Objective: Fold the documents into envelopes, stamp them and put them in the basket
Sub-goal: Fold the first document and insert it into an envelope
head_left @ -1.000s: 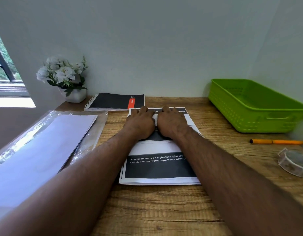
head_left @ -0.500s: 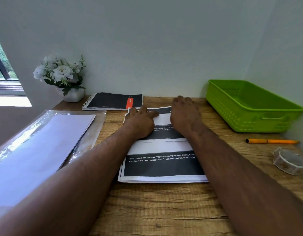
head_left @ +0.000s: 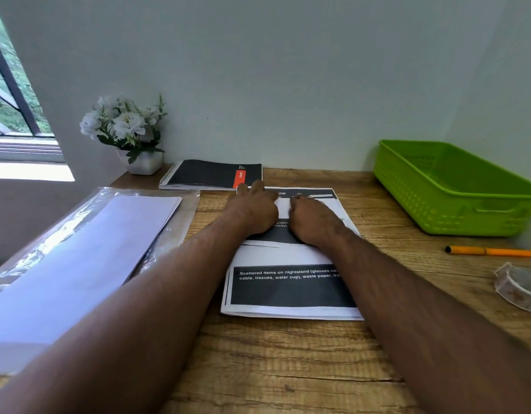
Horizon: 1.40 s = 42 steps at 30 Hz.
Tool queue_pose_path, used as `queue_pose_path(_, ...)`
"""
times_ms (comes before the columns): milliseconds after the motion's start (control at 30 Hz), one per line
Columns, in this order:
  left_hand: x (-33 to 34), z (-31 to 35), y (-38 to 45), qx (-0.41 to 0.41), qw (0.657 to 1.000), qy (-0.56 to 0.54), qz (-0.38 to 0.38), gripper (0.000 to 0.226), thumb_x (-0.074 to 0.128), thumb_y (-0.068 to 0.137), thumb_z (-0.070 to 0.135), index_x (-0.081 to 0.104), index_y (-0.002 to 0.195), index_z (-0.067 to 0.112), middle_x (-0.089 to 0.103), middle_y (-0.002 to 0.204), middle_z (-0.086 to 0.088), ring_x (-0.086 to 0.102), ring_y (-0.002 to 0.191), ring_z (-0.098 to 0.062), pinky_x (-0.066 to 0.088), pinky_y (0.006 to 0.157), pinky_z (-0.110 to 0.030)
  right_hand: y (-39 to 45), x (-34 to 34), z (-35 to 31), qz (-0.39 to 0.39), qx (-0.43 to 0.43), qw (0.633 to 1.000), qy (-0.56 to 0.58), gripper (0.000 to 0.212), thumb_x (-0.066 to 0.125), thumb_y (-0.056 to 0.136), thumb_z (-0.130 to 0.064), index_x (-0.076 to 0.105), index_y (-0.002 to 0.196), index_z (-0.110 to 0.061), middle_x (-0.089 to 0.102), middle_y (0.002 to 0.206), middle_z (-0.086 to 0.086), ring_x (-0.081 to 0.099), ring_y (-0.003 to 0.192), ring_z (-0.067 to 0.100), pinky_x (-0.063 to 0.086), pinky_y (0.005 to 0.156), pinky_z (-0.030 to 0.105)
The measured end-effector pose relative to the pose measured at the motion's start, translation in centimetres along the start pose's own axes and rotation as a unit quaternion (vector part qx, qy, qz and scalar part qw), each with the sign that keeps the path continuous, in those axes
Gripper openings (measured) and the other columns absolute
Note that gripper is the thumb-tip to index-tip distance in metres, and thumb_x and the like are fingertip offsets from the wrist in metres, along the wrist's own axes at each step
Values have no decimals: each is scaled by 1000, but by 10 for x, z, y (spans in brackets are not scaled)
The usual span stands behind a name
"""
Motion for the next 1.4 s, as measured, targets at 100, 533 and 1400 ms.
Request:
queue_pose_path(100,-4,-19,-5,-9,1000,-11,-4,48,39,89,20,47,136,25,39,138,-11,36,123,-39,34,105,-50,1,2,2,-6,4,1000,1,38,39,90,-13,51,122,3,50,134,20,46,124,33,35,107,44)
queue_pose_path(533,-24,-3,-10,16,993,43,106,56,43,90,62,57,129,24,48,133,-9,42,125,-30,32,103,-47,2,-12,18,5,-10,997,70,25,42,97,-20,49,73,-18,63,99,9,59,96,28,32,69,27)
queue_pose_path(1400,-51,-8,-25,44,963,-76,253,29,69,81,45,64,105,30,61,106,4,48,109,-22,25,87,-39,3,-45,33,169,-57,983,43,51,68,81,-32,55,130,-35,56,127,-6,43,126,16,19,107,43)
Point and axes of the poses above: each hand's wrist, its own y-axis towards the middle knuckle, its own x-axis out of the palm, z = x × y, the point moved 5 cm from there along y, towards the middle knuckle
